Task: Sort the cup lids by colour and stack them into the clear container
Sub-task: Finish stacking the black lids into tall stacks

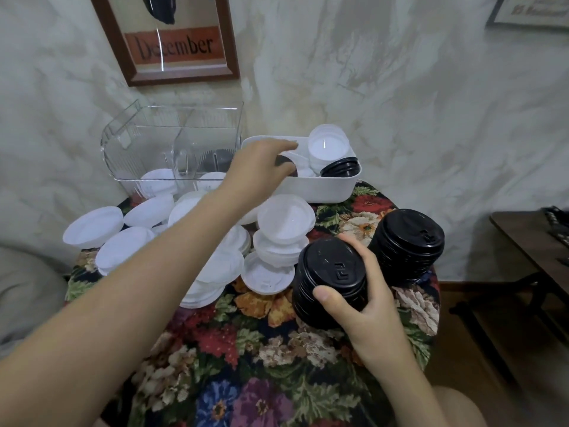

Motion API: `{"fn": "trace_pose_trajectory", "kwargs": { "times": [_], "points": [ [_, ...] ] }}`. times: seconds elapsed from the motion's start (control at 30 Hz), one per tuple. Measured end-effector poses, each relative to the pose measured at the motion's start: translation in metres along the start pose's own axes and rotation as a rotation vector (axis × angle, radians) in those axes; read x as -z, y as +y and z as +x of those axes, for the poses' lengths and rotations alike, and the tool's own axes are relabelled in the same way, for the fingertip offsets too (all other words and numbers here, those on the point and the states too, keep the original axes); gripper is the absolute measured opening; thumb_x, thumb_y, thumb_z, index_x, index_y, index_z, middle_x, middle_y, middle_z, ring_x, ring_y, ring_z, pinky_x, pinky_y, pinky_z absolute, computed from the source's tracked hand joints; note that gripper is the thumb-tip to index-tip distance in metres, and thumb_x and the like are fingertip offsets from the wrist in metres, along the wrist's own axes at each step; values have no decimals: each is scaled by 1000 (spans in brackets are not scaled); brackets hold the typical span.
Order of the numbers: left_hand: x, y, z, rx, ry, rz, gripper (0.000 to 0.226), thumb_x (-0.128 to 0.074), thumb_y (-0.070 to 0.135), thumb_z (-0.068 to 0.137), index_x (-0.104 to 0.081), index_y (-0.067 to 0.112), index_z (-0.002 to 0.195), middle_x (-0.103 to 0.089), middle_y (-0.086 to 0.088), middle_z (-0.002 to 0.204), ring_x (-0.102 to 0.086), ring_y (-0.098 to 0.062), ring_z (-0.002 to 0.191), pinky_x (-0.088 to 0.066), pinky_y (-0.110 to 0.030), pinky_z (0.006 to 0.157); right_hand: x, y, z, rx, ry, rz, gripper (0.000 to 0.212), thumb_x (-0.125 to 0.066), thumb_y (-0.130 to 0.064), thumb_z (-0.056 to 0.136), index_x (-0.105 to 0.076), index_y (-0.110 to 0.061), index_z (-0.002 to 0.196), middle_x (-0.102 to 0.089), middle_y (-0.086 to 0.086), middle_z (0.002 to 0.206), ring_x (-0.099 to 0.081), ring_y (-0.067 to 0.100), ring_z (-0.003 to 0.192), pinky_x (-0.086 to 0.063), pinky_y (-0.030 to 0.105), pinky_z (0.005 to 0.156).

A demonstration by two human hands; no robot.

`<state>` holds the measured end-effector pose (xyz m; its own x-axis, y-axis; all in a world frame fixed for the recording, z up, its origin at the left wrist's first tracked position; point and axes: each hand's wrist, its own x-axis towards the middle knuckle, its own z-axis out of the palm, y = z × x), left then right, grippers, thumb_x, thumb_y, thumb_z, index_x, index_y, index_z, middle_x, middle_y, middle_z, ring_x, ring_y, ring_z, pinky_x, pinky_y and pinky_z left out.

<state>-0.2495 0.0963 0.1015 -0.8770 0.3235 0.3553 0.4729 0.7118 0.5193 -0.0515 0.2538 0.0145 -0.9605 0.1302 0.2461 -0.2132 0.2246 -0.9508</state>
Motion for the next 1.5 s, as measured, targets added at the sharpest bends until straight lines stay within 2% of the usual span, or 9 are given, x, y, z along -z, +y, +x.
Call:
{"fn": "trace_pose_trajectory", "kwargs": {
  "times": [0.23, 0.33, 0.43, 0.63, 0.73, 0.83, 1.03, 1.2, 1.5],
  "points": [
    [-16, -28, 67, 136, -222, 337, 48, -74, 49, 87, -68, 26, 129, -64, 1, 133, -56, -24, 123, -47, -32, 93, 1, 0, 0, -21, -23, 34, 76, -80, -56, 70, -46, -49, 138, -58, -35, 125, -57, -12, 117, -45, 4, 88],
    [-24, -27, 76, 115, -216, 372, 30, -75, 48, 84, -70, 21, 97, -69, -2, 107, -61, -26, 105, -48, -30, 78, 1, 0, 0, -28, -32, 50, 73, -81, -43, 75, -46, -47, 138, -59, -37, 123, -58, -13, 115, -45, 4, 87],
    [-29, -23, 78, 128, -211, 395, 40, -72, 48, 85, -54, 18, 67, -56, -1, 69, -54, -25, 78, -29, -28, 55, 2, 0, 0, -24, -31, 46, 69, -80, -40, 76, -46, -49, 136, -60, -36, 124, -59, -11, 116, -45, 5, 88],
    [-24, -19, 74, 152, -200, 379, 32, -70, 36, 83, -53, 11, 71, -56, -5, 70, -54, -30, 75, -28, -29, 52, 1, 1, -1, -18, -28, 51, 69, -80, -42, 76, -46, -50, 136, -60, -36, 123, -59, -11, 116, -45, 5, 88],
    [-13, -11, 62, 76, -82, 205, 29, -70, 36, 86, -67, 11, 100, -69, -8, 98, -59, -27, 89, -39, -31, 61, 2, 1, -1, -9, -28, 39, 70, -81, -50, 76, -45, -52, 136, -59, -36, 126, -58, -10, 118, -45, 6, 89],
    [0, 7, 29, 8, -19, -28, 62, -71, 47, 85, -60, 22, 140, -67, 1, 133, -60, -21, 120, -48, -35, 100, 1, 1, 0, -5, -24, 40, 72, -77, -58, 72, -44, -52, 137, -58, -37, 126, -57, -11, 118, -45, 5, 89],
    [11, 32, -59, -64, -229, -439, 52, -73, 42, 83, -63, 39, 135, -62, 21, 130, -60, 1, 122, -50, -28, 105, 0, 0, 0, 1, -8, 31, 68, -77, -46, 76, -42, -54, 134, -54, -46, 121, -53, -20, 115, -42, 1, 86],
    [9, 27, -106, -31, -299, -588, 52, -78, 38, 80, -65, 37, 130, -65, 22, 127, -62, 0, 121, -54, -32, 103, 2, 0, -1, 16, -24, 38, 68, -81, -39, 82, -42, -53, 135, -56, -43, 124, -55, -16, 117, -43, 3, 88],
    [-11, 32, -125, -33, -250, -528, 57, -78, 54, 72, -68, 37, 125, -67, 18, 126, -60, -5, 124, -48, -41, 109, 4, 3, -1, 27, -45, 46, 73, -78, -34, 82, -42, -41, 145, -58, -36, 128, -55, -11, 122, -44, 8, 92]
  ]
}}
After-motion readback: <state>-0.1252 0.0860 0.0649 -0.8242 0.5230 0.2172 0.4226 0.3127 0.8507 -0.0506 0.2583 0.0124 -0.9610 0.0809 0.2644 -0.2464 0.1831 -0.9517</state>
